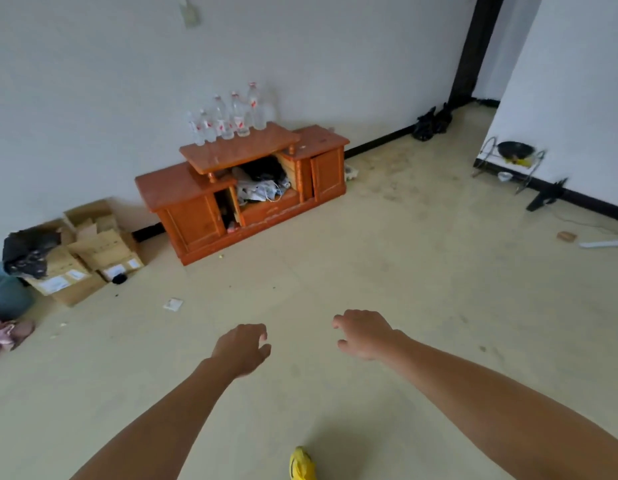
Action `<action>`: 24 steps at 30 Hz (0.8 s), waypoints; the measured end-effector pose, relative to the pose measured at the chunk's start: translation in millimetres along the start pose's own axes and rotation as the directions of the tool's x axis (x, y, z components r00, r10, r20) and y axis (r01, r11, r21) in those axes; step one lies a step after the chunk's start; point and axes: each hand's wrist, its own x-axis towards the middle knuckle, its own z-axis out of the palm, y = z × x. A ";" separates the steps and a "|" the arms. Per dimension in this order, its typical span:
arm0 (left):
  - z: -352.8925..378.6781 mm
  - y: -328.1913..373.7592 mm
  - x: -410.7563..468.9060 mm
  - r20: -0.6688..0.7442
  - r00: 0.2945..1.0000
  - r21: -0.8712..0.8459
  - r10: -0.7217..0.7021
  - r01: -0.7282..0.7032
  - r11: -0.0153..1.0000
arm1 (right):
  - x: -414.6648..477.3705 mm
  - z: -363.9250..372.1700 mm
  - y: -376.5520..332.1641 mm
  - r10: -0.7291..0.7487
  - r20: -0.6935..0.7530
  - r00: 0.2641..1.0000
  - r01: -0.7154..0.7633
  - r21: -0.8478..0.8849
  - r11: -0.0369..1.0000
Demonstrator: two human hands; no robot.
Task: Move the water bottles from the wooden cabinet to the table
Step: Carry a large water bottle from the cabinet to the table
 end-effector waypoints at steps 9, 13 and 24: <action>-115.8 -58.7 193.5 -0.031 1.000 0.022 0.004 -0.004 1.000 | 194.7 -122.7 27.3 0.021 -0.069 0.997 -0.020 0.024 1.000; -144.1 -69.0 293.5 -0.023 1.000 0.000 0.016 -0.016 1.000 | 287.5 -156.6 59.4 0.034 -0.061 0.998 -0.032 0.033 0.999; -232.2 -92.0 574.7 -0.050 0.997 -0.051 -0.054 0.051 0.997 | 572.2 -268.6 165.5 -0.032 -0.029 0.999 0.032 0.001 0.999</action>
